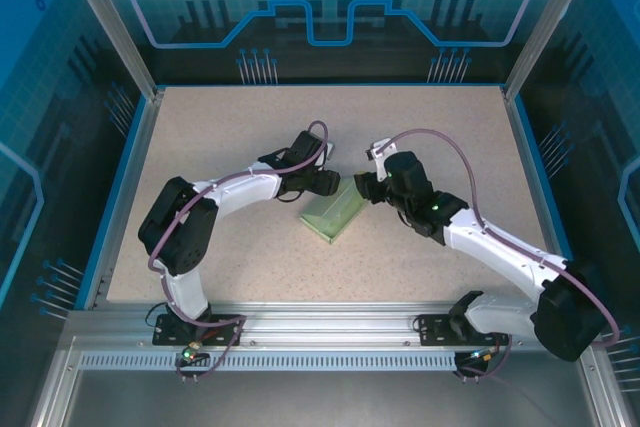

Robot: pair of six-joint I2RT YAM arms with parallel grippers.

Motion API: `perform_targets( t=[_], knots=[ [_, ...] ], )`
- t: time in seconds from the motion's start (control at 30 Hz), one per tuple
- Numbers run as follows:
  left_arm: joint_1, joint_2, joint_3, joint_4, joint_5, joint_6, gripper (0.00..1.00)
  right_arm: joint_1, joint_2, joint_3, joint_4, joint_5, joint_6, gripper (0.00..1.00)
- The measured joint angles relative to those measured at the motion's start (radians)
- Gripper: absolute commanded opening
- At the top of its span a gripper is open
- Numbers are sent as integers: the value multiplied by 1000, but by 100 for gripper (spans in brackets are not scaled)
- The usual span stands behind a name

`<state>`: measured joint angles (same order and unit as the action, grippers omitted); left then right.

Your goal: Fold the paper box

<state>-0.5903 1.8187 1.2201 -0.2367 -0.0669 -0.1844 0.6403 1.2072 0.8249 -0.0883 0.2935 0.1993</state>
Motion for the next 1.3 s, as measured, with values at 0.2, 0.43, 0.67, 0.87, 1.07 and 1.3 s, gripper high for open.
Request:
perform_targets(
  t=[0.2,0.43,0.67,0.87,1.07,1.3],
  knots=[
    [0,0,0,6,-7,0,59,-8,114,89,-59,-47,-2,58],
    [0,-24,-6,15,-30,-2,61,-41,202,106,-106,-71,2,58],
    [0,-149,-77,34,-66,-27,65,-51,233,94,-125,-78,13,57],
    [-2,-288,-210,40,-29,-79,66,-53,233,72,-138,-79,30,57],
    [-36,-280,-279,24,-5,-86,67,-53,256,62,-145,-82,45,57],
    [-63,-203,-280,25,-11,-68,67,-59,270,74,-186,-104,47,59]
  ],
)
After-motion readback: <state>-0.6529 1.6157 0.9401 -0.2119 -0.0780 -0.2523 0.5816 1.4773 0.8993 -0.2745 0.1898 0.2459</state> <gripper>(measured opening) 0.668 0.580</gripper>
